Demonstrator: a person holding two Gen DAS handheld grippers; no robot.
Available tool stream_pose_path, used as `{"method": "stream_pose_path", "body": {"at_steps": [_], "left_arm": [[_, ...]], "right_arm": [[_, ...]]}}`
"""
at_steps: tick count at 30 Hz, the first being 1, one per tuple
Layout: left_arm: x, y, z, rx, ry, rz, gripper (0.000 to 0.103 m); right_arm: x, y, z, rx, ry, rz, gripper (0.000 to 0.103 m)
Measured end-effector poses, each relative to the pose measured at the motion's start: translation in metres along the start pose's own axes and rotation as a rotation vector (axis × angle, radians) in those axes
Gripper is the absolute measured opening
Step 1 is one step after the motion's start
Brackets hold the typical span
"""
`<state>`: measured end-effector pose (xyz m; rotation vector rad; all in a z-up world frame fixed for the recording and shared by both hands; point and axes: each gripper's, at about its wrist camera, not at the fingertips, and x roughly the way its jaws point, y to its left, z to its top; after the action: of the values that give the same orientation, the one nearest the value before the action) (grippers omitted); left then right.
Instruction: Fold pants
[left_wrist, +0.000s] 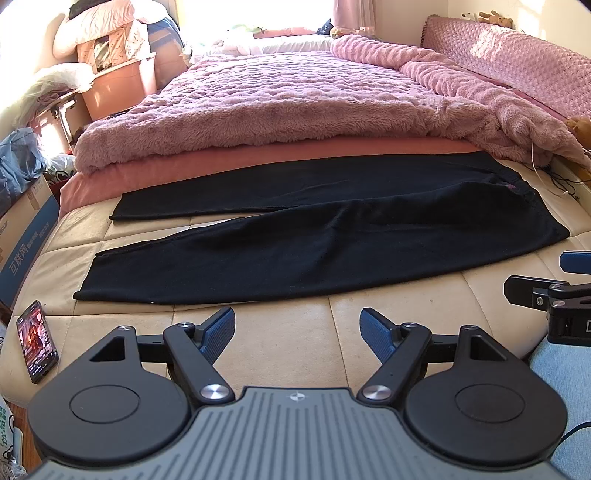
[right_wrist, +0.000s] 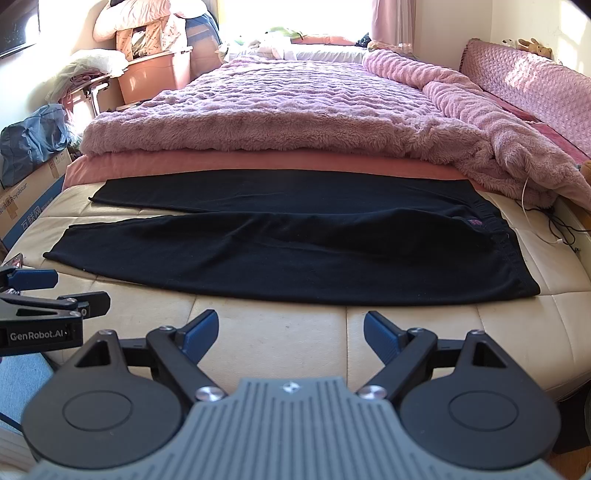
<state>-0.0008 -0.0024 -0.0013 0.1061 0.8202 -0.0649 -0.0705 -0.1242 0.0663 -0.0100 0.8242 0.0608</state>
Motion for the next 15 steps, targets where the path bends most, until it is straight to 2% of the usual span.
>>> {"method": "stream_pose_path", "body": {"at_steps": [15], "left_arm": [[-0.0002,-0.0004,-0.0005,0.001,0.0,-0.001,0.09]], "right_arm": [[0.0,-0.0005,-0.0015,0.001,0.0,0.001,0.082]]}}
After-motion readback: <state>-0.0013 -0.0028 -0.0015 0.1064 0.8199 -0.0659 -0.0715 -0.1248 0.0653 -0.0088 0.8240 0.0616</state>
